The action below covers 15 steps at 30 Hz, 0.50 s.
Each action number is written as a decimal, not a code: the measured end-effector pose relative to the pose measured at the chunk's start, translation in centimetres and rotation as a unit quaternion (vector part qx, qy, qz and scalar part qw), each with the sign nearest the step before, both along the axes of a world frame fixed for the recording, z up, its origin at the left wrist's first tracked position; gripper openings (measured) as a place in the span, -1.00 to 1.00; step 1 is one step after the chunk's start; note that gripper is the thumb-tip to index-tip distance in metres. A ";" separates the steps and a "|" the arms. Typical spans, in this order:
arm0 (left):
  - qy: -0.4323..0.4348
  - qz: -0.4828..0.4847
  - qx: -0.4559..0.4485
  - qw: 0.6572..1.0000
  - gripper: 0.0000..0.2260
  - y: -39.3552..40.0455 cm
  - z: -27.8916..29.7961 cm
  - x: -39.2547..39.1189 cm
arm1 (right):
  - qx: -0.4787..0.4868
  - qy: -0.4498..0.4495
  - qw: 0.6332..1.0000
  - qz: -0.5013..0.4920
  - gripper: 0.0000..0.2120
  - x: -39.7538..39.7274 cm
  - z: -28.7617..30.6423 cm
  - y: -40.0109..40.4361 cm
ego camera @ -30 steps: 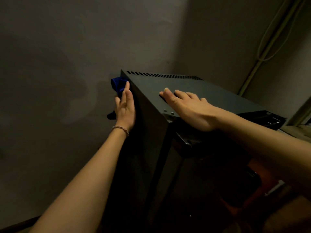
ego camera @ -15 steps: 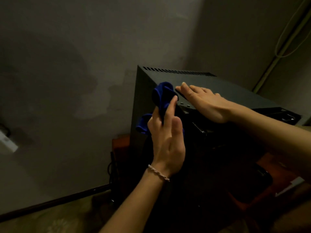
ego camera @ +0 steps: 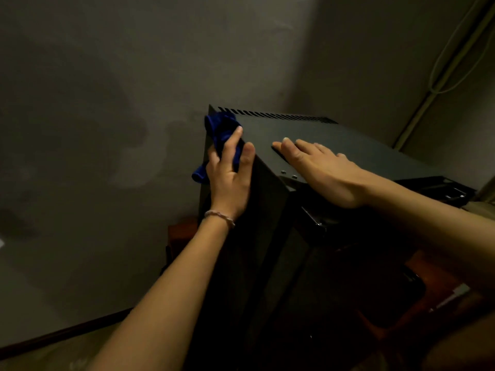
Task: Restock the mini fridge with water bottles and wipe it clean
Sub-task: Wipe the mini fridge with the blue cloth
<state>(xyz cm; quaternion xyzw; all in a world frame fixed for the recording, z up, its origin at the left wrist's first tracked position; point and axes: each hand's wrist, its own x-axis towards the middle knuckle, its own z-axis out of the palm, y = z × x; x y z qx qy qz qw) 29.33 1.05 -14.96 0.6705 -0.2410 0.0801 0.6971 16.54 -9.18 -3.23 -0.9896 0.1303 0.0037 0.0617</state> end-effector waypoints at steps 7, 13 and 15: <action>0.099 -0.036 0.021 0.994 -0.39 -0.8 -2.9 6.8 | 0.010 -0.019 1.000 0.003 -0.15 0.0 -0.2 -0.1; 0.149 -0.042 0.058 0.986 -0.48 -0.4 -8.6 4.4 | 0.003 -0.022 1.000 0.001 -0.19 -0.2 0.0 0.1; 0.161 -0.027 0.068 0.984 -0.53 0.2 -10.6 1.1 | -0.002 -0.022 1.000 0.000 -0.21 -0.2 0.0 0.1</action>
